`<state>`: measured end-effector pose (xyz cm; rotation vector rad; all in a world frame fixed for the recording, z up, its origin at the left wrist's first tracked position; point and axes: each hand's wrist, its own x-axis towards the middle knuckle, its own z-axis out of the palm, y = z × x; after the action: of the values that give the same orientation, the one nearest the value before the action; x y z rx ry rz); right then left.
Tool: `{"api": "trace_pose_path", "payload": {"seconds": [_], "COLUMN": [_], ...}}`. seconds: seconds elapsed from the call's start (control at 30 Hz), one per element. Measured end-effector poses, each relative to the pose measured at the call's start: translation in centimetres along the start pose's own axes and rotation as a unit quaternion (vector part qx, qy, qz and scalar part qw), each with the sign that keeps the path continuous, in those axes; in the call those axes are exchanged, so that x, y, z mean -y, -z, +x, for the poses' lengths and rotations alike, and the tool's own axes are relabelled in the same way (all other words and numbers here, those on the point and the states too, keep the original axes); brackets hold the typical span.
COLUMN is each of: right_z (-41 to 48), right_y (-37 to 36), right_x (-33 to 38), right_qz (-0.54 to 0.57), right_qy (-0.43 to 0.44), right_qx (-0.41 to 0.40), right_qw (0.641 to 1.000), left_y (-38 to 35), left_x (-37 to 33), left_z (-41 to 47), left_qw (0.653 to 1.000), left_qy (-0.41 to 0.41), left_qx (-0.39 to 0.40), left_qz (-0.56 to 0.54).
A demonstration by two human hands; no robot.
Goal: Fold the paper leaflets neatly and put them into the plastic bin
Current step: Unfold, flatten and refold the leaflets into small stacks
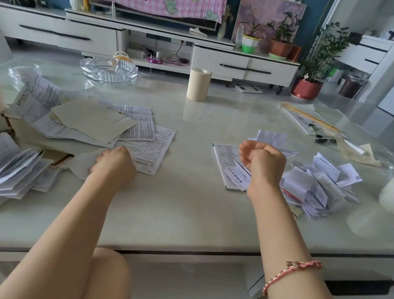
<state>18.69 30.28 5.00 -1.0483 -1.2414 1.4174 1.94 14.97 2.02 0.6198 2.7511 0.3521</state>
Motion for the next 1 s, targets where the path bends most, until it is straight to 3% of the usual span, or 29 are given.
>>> {"api": "trace_pose_path", "payload": {"seconds": [0.23,0.33,0.37,0.43,0.5,0.53,0.67,0.77,1.0], "right_z": [-1.8,-2.9,-3.2,-3.9,-4.3,-4.5,-5.1,-5.1,-5.0], "right_y": [-1.4,-1.9,-2.0,-2.2,-2.5,-2.6,-2.9,-2.8,-2.6], "right_x": [0.4,0.3,0.2,0.1,0.0,0.0,0.1,0.0,-0.1], "right_qz": [-0.031,-0.058,-0.073,-0.099,-0.095,-0.081,-0.046,-0.063,-0.072], "right_qy": [-0.037,-0.074,-0.088,-0.106,-0.122,-0.124,-0.095,-0.083,-0.085], "right_qx": [0.095,0.189,0.231,0.311,0.368,0.388,0.405,0.395,0.385], "right_qw": [0.994,0.978,0.966,0.939,0.917,0.910,0.908,0.913,0.916], "left_y": [1.8,2.3,2.3,2.0,1.7,1.5,1.3,1.1,0.8], "left_x": [0.2,-0.8,-1.4,-2.9,-4.0,-4.4,-5.3,-5.3,-5.2], "left_z": [-1.7,-2.3,-2.5,-3.6,-4.6,-5.0,-5.5,-5.5,-5.3], "left_qw": [0.982,0.946,0.927,0.870,0.796,0.776,0.784,0.820,0.839], "left_qy": [0.026,-0.048,-0.081,-0.129,-0.135,-0.132,-0.112,-0.129,-0.136], "left_qx": [-0.159,-0.215,-0.200,-0.094,0.028,0.064,0.019,-0.039,-0.036], "left_qz": [-0.099,-0.238,-0.306,-0.466,-0.589,-0.613,-0.610,-0.556,-0.525]}}
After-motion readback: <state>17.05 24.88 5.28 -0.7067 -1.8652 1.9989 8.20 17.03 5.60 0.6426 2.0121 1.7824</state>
